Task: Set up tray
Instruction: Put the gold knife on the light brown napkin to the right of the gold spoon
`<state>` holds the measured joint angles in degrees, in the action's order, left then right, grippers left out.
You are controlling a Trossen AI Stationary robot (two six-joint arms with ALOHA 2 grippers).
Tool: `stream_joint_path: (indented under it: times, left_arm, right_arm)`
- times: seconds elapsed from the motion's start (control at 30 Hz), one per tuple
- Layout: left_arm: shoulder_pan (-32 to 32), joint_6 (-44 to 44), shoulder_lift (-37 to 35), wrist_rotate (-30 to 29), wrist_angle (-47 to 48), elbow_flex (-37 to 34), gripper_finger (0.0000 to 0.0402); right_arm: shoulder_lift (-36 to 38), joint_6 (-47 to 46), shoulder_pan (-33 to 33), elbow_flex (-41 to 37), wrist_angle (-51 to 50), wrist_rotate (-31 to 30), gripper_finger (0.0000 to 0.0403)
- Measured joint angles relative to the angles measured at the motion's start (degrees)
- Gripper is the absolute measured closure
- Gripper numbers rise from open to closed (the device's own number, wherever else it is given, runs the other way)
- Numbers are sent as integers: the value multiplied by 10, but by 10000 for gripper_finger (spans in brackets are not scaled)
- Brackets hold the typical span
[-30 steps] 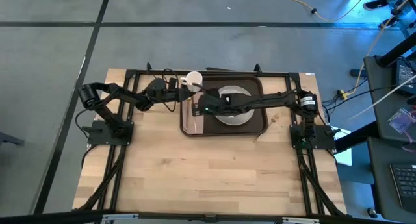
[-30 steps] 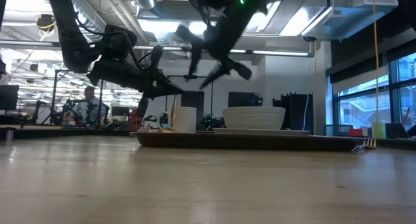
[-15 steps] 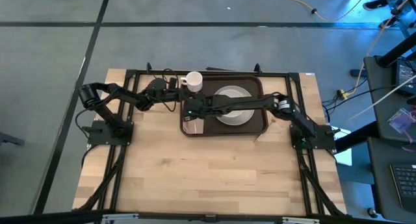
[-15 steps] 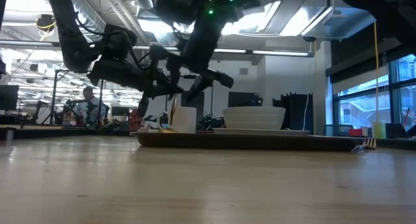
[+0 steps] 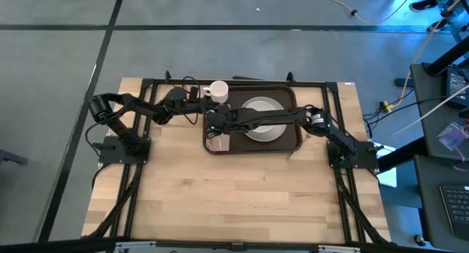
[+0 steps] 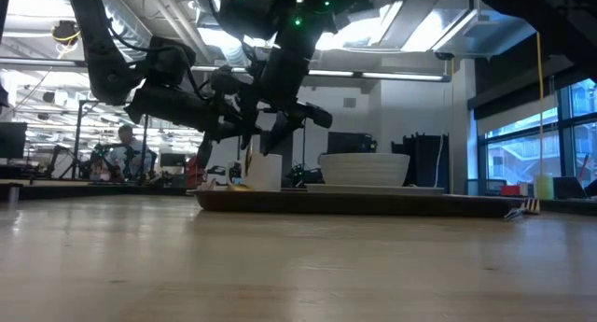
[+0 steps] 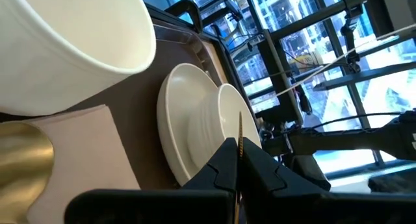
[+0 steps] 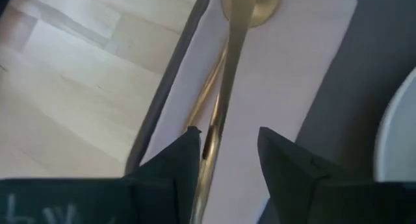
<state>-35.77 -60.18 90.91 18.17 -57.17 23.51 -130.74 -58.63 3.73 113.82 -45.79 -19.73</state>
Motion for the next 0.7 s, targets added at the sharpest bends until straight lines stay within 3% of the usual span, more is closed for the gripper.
stream_joint_path:
  times: [0.5, 0.7]
  left_arm:
    - [0, -16, 0, 12, -14, 0, 400]
    - [0, -26, 0, 13, -14, 0, 400]
  right_arm:
    - [0, 13, 0, 0, 15, -1, 246]
    - [0, -22, 0, 0, 14, -1, 257]
